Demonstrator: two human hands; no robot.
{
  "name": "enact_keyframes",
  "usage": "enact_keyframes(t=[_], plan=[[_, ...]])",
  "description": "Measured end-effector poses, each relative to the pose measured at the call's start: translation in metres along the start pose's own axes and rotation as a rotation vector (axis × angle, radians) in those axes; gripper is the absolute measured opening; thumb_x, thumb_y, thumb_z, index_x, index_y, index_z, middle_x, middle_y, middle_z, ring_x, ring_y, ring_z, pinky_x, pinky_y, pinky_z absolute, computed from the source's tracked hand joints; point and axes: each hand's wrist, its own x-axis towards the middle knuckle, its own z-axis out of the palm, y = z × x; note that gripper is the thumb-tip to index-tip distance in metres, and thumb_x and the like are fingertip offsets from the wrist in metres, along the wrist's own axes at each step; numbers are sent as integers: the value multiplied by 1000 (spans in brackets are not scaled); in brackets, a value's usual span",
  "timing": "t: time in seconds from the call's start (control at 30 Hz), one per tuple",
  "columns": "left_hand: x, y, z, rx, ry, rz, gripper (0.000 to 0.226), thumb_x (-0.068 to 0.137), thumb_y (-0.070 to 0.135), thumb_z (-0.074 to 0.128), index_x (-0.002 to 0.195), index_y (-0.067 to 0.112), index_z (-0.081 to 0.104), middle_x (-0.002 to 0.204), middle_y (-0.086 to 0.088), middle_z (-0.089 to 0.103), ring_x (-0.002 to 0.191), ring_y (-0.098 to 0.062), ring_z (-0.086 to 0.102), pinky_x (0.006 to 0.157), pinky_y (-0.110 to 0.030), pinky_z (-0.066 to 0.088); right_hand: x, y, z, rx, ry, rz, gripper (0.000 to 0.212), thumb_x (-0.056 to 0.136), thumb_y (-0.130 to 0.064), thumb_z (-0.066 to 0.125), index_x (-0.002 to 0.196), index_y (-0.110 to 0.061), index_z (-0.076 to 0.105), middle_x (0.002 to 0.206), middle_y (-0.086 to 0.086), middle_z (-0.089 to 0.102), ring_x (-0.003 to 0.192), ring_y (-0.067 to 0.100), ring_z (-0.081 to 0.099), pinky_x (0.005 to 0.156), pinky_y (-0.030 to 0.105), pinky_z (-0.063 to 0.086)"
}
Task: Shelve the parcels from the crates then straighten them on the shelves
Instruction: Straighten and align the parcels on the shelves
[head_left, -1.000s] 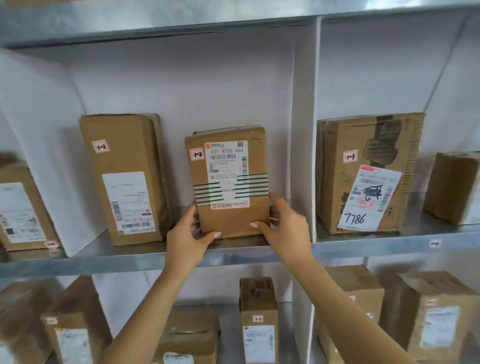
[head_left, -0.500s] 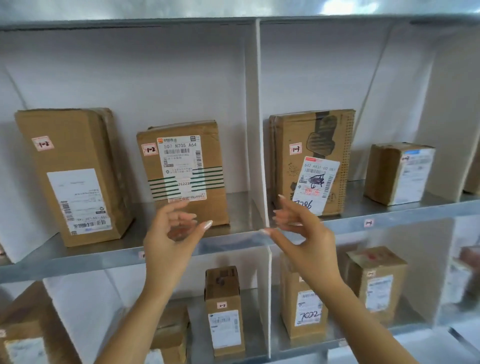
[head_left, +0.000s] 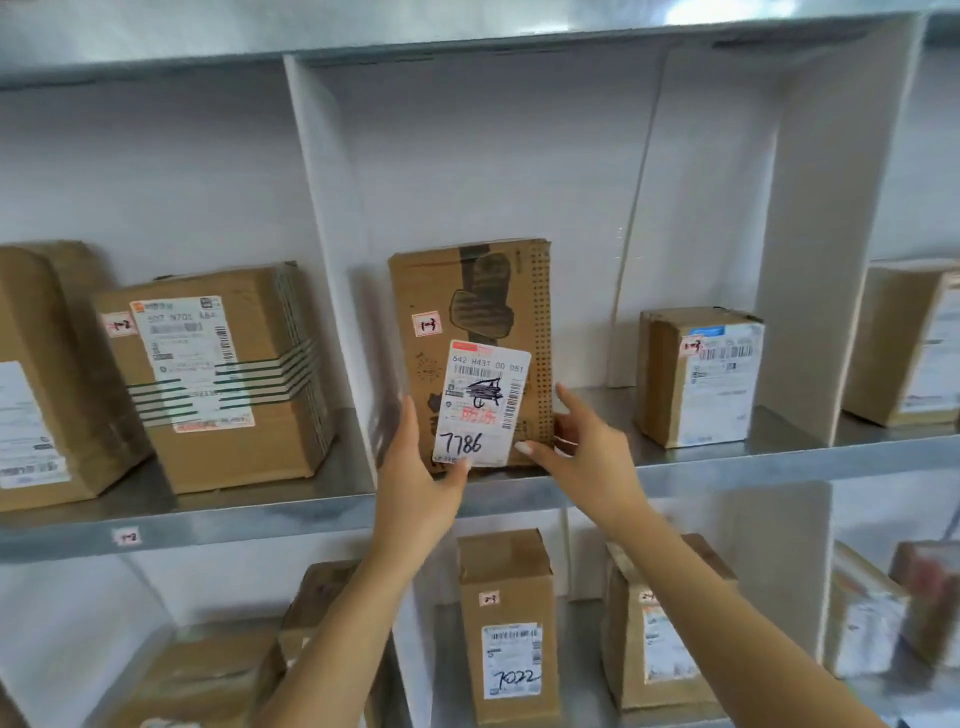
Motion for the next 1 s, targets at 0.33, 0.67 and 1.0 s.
enact_keyframes(t=[0.33,0.67,1.0], plan=[[7,0,10,-60,-3,-36,103,81,0,70,152,27,-1,141,13,44,126,-2,46,110,-34,37,4,5,-13,16,-48,-67,78,85,-31,72,150,-19,31,132,5,62,116,23,62,96,29,48],[-19,58,43,-117,59,319,58,76,6,75,125,26,50,127,8,56,120,-5,53,100,-16,42,-45,60,-94,141,404,-84,63,79,-25,78,130,-33,42,129,-13,46,115,-1,48,98,18,43],[-5,81,175,122,-152,70,80,82,20,73,148,23,28,142,2,46,127,-12,49,99,-19,41,8,116,-141,-55,142,-36,86,82,-30,75,151,-22,25,144,0,46,125,18,52,100,36,48]])
